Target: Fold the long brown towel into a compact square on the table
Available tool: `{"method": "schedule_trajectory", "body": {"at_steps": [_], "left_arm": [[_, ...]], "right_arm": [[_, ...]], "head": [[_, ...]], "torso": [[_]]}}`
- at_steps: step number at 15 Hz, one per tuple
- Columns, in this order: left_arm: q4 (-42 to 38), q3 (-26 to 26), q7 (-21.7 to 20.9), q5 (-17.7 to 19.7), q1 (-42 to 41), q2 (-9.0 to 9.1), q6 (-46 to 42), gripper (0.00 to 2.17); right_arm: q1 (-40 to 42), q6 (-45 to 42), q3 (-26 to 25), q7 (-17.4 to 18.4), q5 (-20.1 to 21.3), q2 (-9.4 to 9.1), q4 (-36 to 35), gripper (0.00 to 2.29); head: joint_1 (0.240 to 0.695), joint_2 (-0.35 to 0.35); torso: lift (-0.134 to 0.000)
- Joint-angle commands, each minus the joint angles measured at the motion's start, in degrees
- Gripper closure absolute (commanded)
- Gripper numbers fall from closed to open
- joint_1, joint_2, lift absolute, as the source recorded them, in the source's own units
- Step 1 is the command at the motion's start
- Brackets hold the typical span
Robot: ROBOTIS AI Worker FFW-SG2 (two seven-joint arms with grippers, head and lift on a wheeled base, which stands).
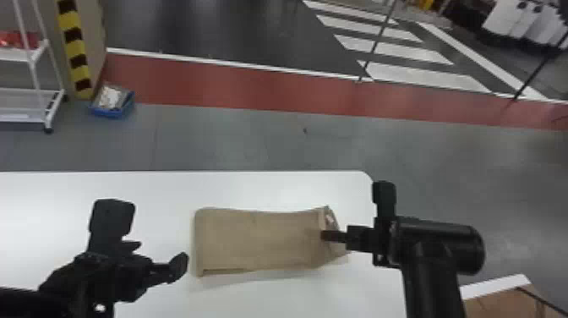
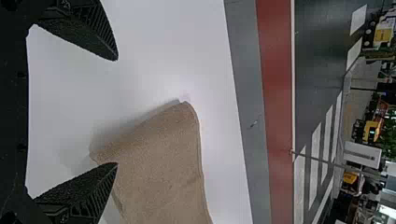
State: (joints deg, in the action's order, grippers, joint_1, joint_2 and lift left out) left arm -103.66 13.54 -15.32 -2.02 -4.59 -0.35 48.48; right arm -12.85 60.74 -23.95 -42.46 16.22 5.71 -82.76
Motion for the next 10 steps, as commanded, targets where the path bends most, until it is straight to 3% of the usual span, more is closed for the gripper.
{"method": "schedule_trajectory", "body": {"at_steps": [1,3,5,10], "left_arm": [[-1.11,-0.09,-0.06,-0.09,-0.68,0.00,0.18,0.08],[-1.28,-0.09,-0.06,-0.09,-1.12,-0.09,0.18,0.08],[-1.46,0.00,-0.06,-0.09,-1.47,0.00,0.00,0.08],[-2.51,0.79,0.02,-0.09,-2.70,0.00,0.00,0.08]], "right_arm": [[0.80,2.50,-2.42,-1.05,-1.11,0.01,-4.34,1.14],[0.80,5.31,-7.34,-2.98,-1.81,0.97,-7.85,1.14],[0.10,6.72,-9.89,-2.89,-4.62,4.58,-6.89,1.14],[-0.60,-1.19,-6.72,-2.19,-2.34,5.37,3.75,1.14]], "head": [[0.695,-0.341],[0.695,-0.347],[0.695,-0.350],[0.695,-0.350]], "torso": [[0.000],[0.000],[0.000],[0.000]]}}
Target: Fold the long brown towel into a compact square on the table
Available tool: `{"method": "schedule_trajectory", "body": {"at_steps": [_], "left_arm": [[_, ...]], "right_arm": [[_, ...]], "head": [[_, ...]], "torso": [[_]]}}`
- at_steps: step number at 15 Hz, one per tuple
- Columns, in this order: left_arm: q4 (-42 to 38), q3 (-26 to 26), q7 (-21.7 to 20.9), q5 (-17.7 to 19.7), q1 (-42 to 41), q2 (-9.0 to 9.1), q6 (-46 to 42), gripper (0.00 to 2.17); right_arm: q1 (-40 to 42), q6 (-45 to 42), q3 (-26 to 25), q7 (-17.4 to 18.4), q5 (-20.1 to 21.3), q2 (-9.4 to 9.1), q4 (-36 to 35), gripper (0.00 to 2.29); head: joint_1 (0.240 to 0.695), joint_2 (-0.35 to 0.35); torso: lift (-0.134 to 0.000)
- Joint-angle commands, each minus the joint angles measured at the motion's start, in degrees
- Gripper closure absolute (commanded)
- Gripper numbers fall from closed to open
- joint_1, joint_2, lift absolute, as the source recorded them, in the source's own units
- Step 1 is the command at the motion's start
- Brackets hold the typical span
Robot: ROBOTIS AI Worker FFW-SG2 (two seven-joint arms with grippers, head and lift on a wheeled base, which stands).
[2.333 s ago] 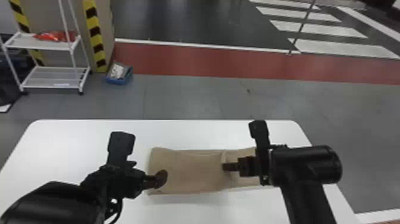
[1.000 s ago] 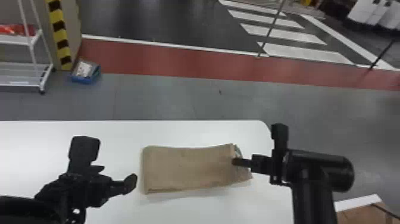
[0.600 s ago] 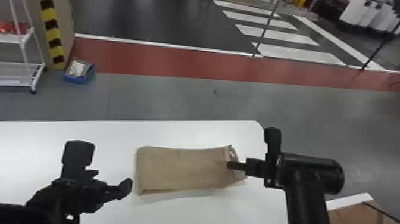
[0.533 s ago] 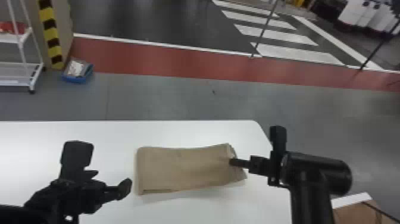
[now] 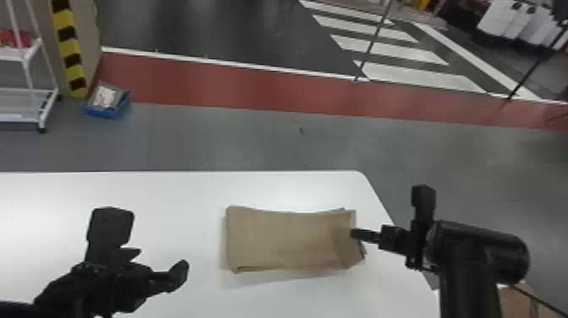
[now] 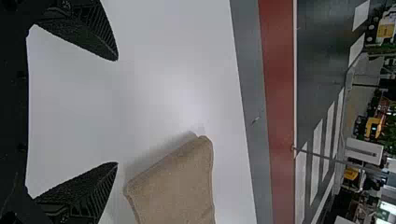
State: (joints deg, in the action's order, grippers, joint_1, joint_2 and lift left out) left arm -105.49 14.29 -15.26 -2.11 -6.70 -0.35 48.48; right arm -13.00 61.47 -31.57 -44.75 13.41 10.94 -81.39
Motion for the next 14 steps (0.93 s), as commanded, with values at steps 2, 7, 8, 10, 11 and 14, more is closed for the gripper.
{"method": "schedule_trajectory", "body": {"at_steps": [2,7,8,10,11,14], "left_arm": [[-1.82,-0.23,-0.03,0.00,-1.65,-0.09,0.00,0.08],[-2.43,-0.49,-0.12,-0.09,-2.18,-0.35,0.00,0.08],[-2.43,-0.49,-0.12,-0.09,-2.18,-0.35,0.00,0.08],[-2.43,-0.32,-0.03,-0.09,-2.27,-0.35,0.00,0.08],[-2.43,-0.14,-0.03,-0.09,-2.35,-0.35,0.00,0.08],[-2.17,-0.05,-0.03,-0.18,-2.27,-0.35,-0.18,0.08]], "right_arm": [[-1.06,-2.44,0.72,0.02,0.39,0.13,3.17,1.14],[-0.89,-0.16,-1.83,-3.67,-3.31,0.22,-2.63,1.14],[-1.77,0.90,-2.62,-4.82,-4.18,0.40,-3.51,1.14],[-2.47,0.90,-3.15,-5.08,-4.36,1.71,-3.60,1.14],[-2.73,-2.44,-2.97,-5.08,-3.74,2.33,-0.96,1.14],[-3.70,-13.87,-2.18,-4.73,-2.87,5.05,10.29,1.14]], "head": [[0.695,-0.350],[0.695,-0.350],[0.695,-0.350],[0.695,-0.350],[0.695,-0.350],[0.695,-0.350]], "torso": [[0.000],[0.000],[0.000],[0.000],[0.000],[0.000]]}}
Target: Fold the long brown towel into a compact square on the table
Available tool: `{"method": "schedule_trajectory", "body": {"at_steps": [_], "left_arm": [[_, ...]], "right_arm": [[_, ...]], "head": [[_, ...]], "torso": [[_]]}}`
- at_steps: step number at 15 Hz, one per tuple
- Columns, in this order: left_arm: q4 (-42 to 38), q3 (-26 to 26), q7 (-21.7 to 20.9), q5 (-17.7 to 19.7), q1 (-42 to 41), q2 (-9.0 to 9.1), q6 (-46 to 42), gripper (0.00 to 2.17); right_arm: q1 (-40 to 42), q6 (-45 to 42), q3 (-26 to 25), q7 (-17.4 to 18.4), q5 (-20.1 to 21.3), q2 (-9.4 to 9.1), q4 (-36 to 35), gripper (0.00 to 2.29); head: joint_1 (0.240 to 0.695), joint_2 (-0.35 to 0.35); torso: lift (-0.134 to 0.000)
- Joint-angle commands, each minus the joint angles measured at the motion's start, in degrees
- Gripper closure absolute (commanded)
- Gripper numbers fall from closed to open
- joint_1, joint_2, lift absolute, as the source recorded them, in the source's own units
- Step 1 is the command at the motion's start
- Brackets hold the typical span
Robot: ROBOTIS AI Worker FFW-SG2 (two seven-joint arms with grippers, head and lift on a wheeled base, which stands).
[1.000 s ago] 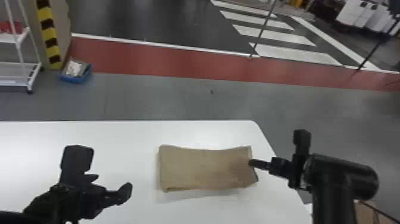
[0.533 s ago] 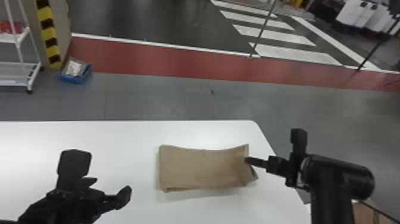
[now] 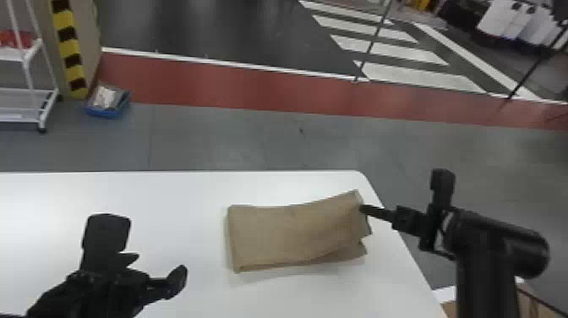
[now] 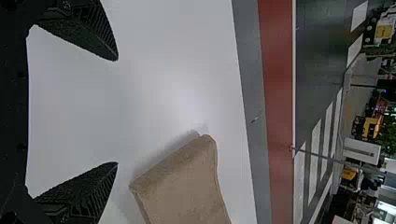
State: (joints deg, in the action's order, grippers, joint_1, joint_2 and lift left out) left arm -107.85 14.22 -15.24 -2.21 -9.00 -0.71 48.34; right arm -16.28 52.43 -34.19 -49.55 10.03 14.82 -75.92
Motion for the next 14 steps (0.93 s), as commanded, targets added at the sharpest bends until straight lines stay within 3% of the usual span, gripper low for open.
{"method": "schedule_trajectory", "body": {"at_steps": [1,8,10,11,12,14], "left_arm": [[0.18,0.02,-0.05,-0.08,0.04,0.00,-0.04,0.08],[0.00,-0.33,-0.14,-0.08,-0.31,0.00,-0.04,0.08],[0.00,-0.42,-0.23,-0.08,-0.49,-0.17,-0.04,0.08],[0.00,-0.42,-0.23,-0.08,-0.49,-0.35,-0.04,0.08],[0.00,-0.33,-0.23,-0.08,-0.49,-0.35,-0.04,0.08],[0.09,0.02,-0.23,-0.08,-0.40,-0.35,-0.04,0.08]], "right_arm": [[-0.86,-5.89,1.06,0.06,1.13,1.62,6.57,1.14],[0.46,-8.00,0.36,0.24,4.82,1.79,7.89,1.13],[2.04,-9.58,0.00,1.03,6.14,1.79,7.80,0.74],[2.66,-10.63,-0.35,2.61,6.49,1.79,7.80,0.28],[2.74,-10.99,-1.84,2.88,6.32,1.79,7.80,0.06],[3.36,-10.63,-3.16,2.52,5.61,2.15,7.63,0.07]], "head": [[0.695,-0.350],[0.695,-0.350],[0.695,-0.350],[0.695,-0.350],[0.695,-0.350],[0.695,-0.350]], "torso": [[0.000],[0.000],[0.000],[0.000],[0.000],[0.000]]}}
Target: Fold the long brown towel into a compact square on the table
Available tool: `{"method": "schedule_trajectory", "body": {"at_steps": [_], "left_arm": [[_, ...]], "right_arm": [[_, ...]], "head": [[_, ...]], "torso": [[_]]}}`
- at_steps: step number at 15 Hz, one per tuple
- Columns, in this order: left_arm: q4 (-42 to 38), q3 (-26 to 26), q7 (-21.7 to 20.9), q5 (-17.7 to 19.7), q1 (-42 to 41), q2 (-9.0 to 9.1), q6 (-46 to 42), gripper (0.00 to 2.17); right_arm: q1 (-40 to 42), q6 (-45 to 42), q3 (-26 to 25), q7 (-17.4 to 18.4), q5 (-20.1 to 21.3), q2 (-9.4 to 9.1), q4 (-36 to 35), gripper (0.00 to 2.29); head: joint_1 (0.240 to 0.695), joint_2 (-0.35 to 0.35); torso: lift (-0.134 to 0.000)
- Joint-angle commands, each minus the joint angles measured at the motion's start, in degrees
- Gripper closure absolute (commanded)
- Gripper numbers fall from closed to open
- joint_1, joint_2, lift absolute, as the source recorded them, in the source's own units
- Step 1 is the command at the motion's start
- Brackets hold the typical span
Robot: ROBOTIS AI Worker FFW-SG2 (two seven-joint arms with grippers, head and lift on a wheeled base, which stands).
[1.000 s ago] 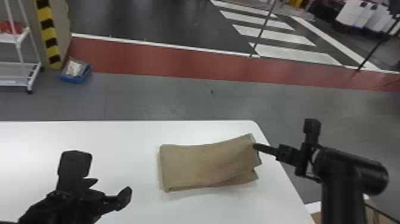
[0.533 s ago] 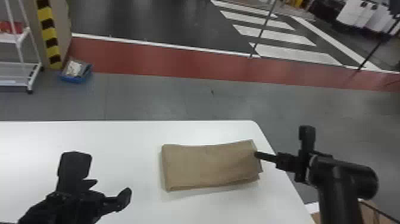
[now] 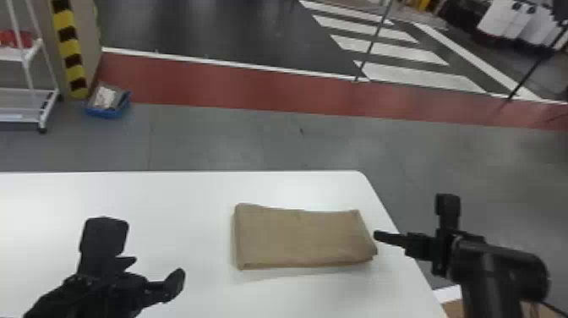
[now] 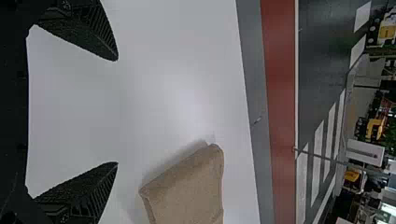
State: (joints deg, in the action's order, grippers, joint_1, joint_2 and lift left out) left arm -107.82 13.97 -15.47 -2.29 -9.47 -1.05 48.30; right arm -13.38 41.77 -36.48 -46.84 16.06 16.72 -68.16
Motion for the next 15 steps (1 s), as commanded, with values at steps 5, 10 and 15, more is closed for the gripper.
{"method": "schedule_trajectory", "body": {"at_steps": [5,10,15], "left_arm": [[-0.02,0.44,0.00,-0.26,-0.20,-0.01,0.00,0.08],[-0.11,0.00,-0.26,-0.35,-1.07,-0.09,0.00,0.09],[-0.19,-0.44,-0.35,-0.35,-0.99,-0.09,0.00,0.09]], "right_arm": [[0.99,-3.31,1.85,1.57,0.46,0.16,2.60,0.07],[0.73,-7.00,6.33,4.56,0.81,-0.46,6.73,0.15],[0.46,-8.41,7.30,5.09,0.90,-0.46,8.49,0.88]], "head": [[0.695,-0.350],[0.695,-0.350],[0.695,-0.350]], "torso": [[0.000],[0.000],[0.000]]}}
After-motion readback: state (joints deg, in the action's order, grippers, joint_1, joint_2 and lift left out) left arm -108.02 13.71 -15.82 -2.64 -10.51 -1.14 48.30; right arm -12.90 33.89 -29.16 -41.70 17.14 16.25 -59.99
